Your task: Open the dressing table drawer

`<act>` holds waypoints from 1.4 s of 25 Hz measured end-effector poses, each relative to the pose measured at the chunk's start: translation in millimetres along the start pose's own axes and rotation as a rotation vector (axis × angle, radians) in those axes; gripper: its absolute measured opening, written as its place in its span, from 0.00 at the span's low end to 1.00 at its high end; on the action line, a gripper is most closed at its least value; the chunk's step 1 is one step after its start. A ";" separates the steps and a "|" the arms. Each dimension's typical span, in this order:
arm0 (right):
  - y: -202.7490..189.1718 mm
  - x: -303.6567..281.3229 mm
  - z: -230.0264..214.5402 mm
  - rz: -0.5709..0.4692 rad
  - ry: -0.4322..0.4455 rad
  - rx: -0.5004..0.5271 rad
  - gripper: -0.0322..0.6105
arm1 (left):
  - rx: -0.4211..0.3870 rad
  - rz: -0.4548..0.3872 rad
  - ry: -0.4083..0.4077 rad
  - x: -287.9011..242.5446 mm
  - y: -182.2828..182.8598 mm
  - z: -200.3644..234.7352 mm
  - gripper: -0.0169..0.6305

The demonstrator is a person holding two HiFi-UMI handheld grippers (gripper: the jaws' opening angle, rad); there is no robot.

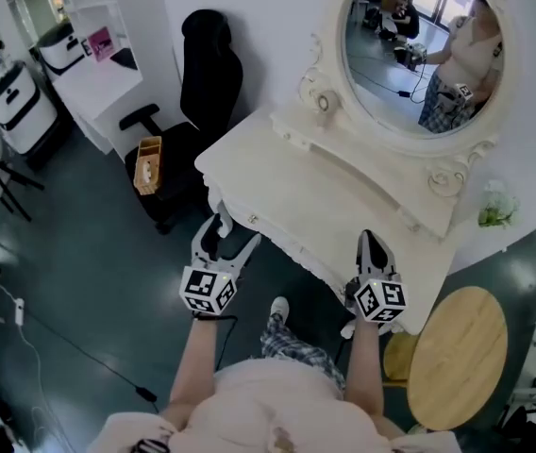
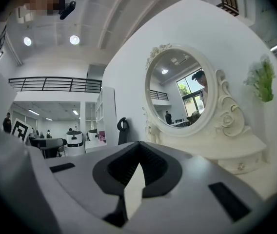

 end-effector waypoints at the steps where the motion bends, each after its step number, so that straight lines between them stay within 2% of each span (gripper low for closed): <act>1: 3.9 -18.9 -12.4 0.005 0.004 -0.001 0.07 | 0.002 0.002 0.003 -21.3 2.5 2.8 0.64; 7: 24.6 -113.3 -72.4 -0.001 0.028 -0.001 0.07 | -0.002 -0.016 0.009 -132.5 19.5 16.0 0.64; 12: 31.3 -146.3 -100.8 -0.005 0.026 -0.007 0.07 | -0.016 -0.009 -0.008 -188.8 25.2 9.6 0.64; 27: 23.5 -201.6 -137.3 0.013 -0.023 -0.052 0.07 | -0.039 0.102 -0.062 -287.8 2.5 12.1 0.64; 35: 14.6 -258.3 -136.6 0.044 0.030 -0.063 0.07 | -0.025 0.180 -0.055 -344.8 -27.4 27.4 0.64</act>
Point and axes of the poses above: the fingertips, and each gripper's own axes: x backward along the fingers, z to its left, y out of its top, the point moved 1 cm from there along x, backward along the fingers, and after that the axes turned 11 degrees about y, right-handed, at the moved point
